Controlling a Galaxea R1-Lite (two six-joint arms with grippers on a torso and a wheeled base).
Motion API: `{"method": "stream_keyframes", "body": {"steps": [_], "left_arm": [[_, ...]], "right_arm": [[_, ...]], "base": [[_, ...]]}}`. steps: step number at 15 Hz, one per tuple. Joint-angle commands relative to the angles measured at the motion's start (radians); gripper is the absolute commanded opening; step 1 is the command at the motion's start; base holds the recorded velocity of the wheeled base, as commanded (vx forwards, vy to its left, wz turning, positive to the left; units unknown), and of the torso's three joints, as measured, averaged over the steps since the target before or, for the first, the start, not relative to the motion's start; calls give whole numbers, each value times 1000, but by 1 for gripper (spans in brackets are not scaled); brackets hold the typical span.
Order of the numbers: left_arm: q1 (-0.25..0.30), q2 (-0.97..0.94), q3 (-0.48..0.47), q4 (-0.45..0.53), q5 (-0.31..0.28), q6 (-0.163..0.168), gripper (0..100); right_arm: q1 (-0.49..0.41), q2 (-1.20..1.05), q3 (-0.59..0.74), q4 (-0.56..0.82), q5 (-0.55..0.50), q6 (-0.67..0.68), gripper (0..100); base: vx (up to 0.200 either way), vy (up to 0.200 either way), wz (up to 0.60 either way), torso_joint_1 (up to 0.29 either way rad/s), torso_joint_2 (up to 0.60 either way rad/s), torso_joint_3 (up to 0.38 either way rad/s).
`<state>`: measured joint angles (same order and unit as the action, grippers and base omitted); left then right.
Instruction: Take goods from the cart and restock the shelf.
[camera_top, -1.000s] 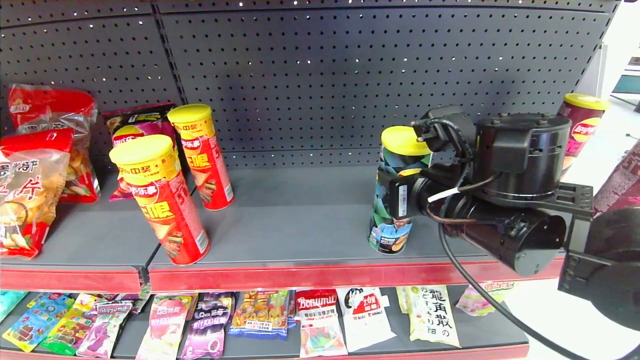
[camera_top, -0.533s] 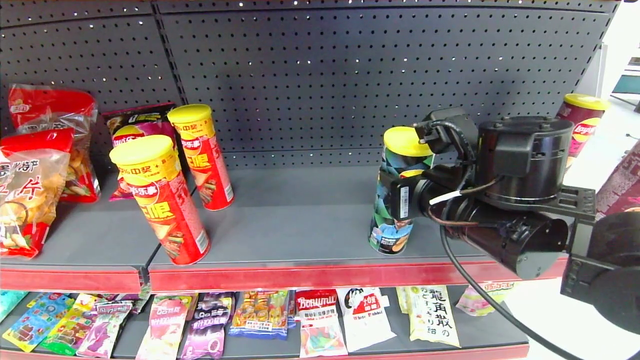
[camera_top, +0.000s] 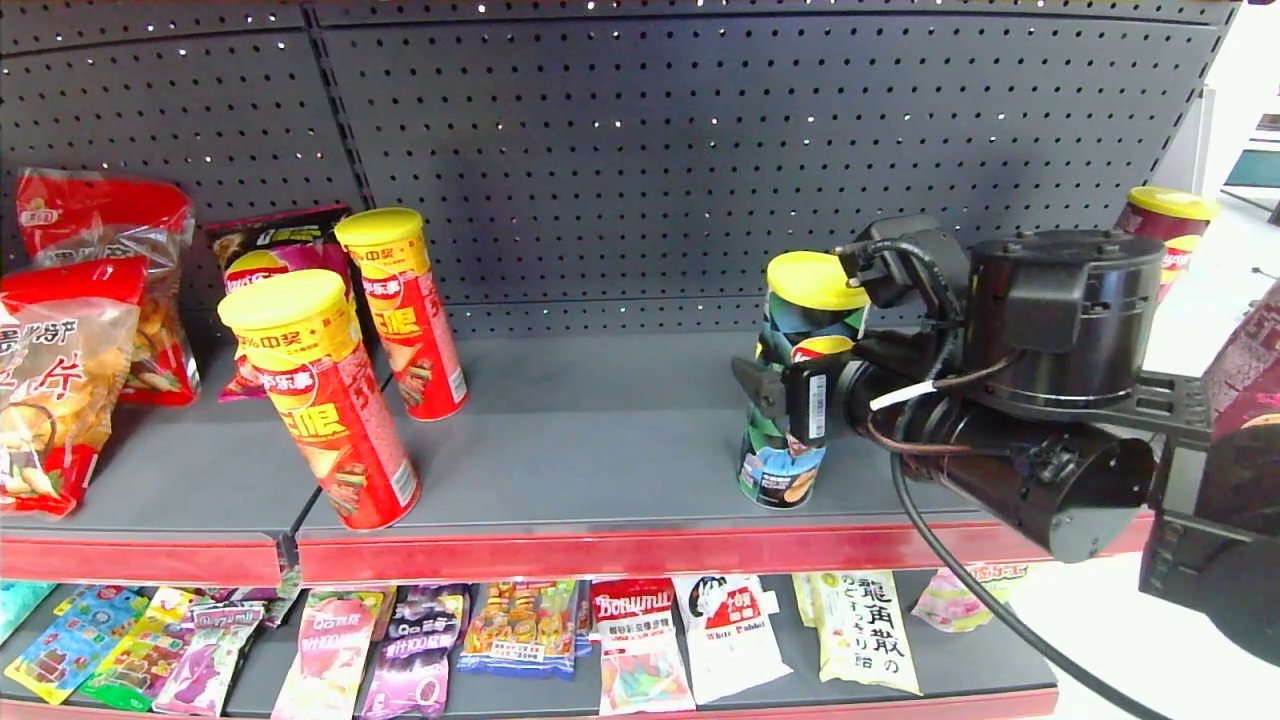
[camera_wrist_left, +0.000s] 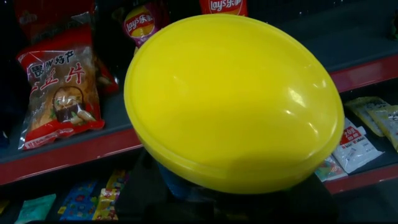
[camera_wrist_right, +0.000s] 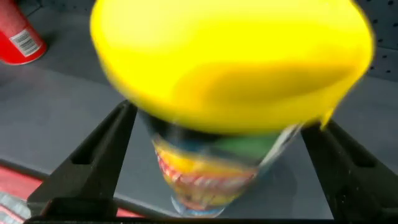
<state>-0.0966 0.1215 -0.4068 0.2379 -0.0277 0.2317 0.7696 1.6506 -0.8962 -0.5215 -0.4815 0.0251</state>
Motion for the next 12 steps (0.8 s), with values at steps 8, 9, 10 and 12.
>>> {"method": "stream_keyframes", "body": {"steps": [8, 9, 10, 12], "left_arm": [[0, 10, -4, -2, 0, 1, 0], [0, 12, -4, -2, 0, 1, 0], [0, 12, -4, -2, 0, 1, 0], [0, 21, -10, -2, -5, 1, 0]], "right_arm": [[19, -350, 342, 0, 135, -36, 100], [-29, -410, 391, 6, 188, -85, 100], [-79, -457, 433, 6, 235, -132, 100], [-269, -589, 511, 9, 350, -194, 100]], "base": [[0, 0, 0, 0, 0, 0], [0, 0, 0, 0, 0, 0], [0, 0, 0, 0, 0, 0], [0, 0, 0, 0, 0, 0]]}}
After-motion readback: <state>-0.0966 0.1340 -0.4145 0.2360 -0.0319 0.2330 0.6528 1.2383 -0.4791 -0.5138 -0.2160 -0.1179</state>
